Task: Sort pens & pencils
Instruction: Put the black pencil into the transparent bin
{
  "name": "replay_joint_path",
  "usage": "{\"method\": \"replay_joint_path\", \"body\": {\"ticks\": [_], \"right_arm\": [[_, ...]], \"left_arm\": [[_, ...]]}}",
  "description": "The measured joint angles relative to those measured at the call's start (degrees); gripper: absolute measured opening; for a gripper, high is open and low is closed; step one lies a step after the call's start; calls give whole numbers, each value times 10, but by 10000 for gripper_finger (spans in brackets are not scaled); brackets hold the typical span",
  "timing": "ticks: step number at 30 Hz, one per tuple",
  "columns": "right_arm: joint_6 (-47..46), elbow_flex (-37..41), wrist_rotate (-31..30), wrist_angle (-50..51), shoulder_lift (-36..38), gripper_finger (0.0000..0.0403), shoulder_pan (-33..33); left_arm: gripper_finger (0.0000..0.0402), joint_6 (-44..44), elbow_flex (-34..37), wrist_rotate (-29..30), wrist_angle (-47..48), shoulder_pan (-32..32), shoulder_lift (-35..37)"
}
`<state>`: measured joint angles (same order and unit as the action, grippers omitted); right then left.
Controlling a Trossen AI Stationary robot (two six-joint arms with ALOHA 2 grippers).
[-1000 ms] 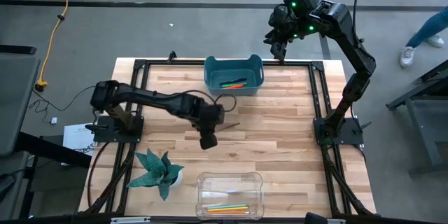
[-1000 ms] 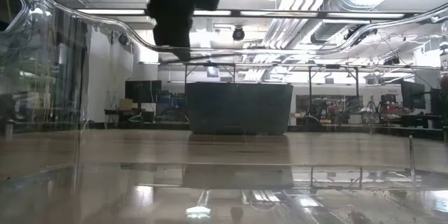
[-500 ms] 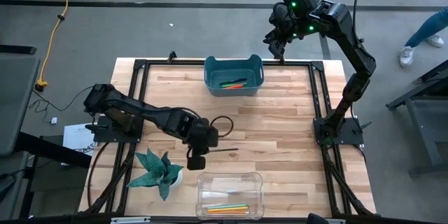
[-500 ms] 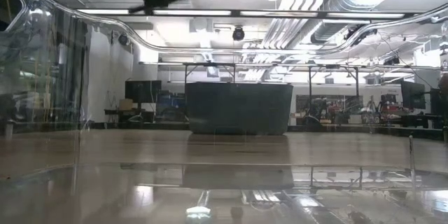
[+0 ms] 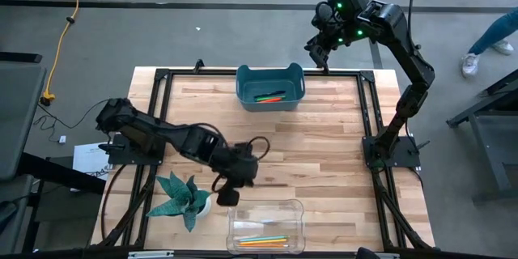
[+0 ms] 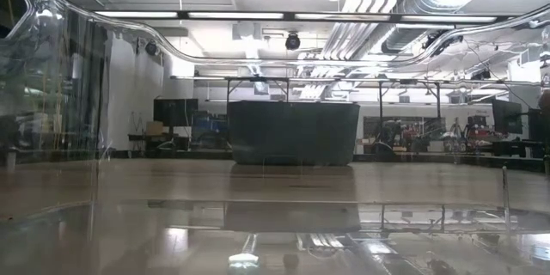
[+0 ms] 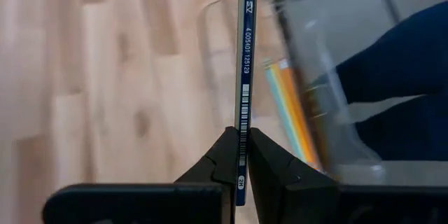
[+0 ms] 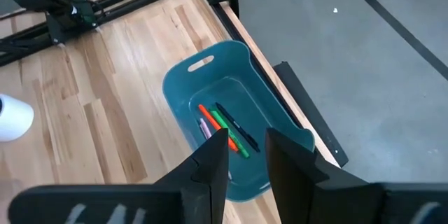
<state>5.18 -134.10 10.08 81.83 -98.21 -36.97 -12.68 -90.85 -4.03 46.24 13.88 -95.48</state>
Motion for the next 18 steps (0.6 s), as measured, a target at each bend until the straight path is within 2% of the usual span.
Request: {"method": "replay_joint_path", "body": {"ticks": [5, 10, 18], "right_arm": [[11, 0, 1, 3, 0, 85, 0], [15, 0, 30, 8, 0, 85, 0], [29, 0, 37, 20, 0, 85, 0]], "left_arm": [[14, -51, 0, -3, -57, 32, -19], [14, -96, 0, -19, -107, 54, -54], [14, -133, 0, -19, -104, 69, -100]]}}
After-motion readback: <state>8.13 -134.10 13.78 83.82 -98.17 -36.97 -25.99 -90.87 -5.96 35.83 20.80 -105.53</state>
